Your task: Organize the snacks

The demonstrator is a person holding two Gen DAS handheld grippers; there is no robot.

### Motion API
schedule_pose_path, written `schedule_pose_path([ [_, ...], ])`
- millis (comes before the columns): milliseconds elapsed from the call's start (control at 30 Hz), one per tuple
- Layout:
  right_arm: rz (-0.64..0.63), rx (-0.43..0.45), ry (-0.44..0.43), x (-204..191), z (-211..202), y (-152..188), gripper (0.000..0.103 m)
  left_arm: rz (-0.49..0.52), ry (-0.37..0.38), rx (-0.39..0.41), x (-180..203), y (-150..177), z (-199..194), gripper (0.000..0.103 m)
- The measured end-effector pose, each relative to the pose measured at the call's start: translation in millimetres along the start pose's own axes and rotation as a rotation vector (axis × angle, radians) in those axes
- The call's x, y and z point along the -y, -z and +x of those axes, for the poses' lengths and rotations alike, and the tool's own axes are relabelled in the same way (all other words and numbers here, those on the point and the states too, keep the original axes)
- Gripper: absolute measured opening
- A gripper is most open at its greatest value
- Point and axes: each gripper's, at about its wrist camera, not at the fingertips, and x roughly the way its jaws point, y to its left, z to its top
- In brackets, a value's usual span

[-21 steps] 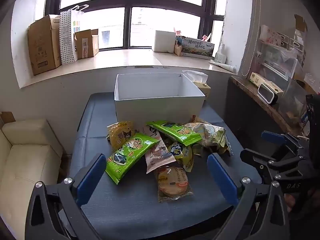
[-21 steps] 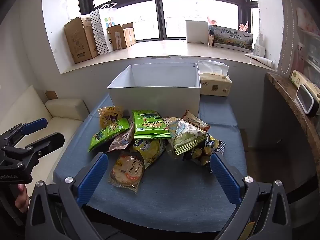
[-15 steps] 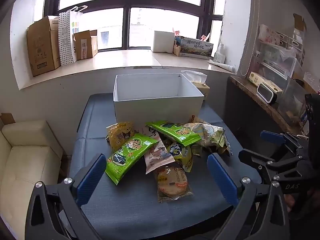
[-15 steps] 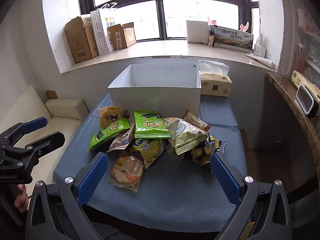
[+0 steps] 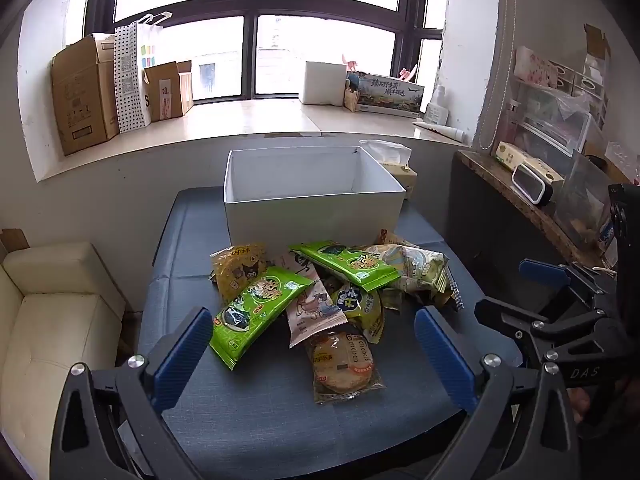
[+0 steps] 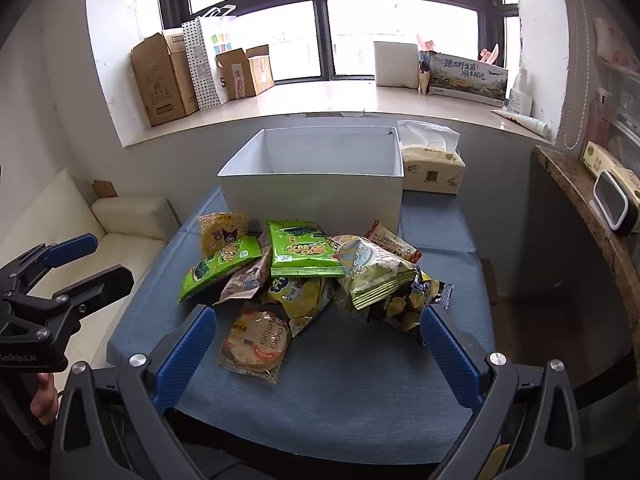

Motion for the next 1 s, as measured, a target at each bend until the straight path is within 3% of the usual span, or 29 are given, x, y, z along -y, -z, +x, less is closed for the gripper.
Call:
schedule_pose_path([
  [1000, 0.003, -0.009, -0.002, 0.5, 0.6, 0.4, 0.103, 0.003, 0.004, -0.012, 2.2, 2.5, 2.8, 0.103],
])
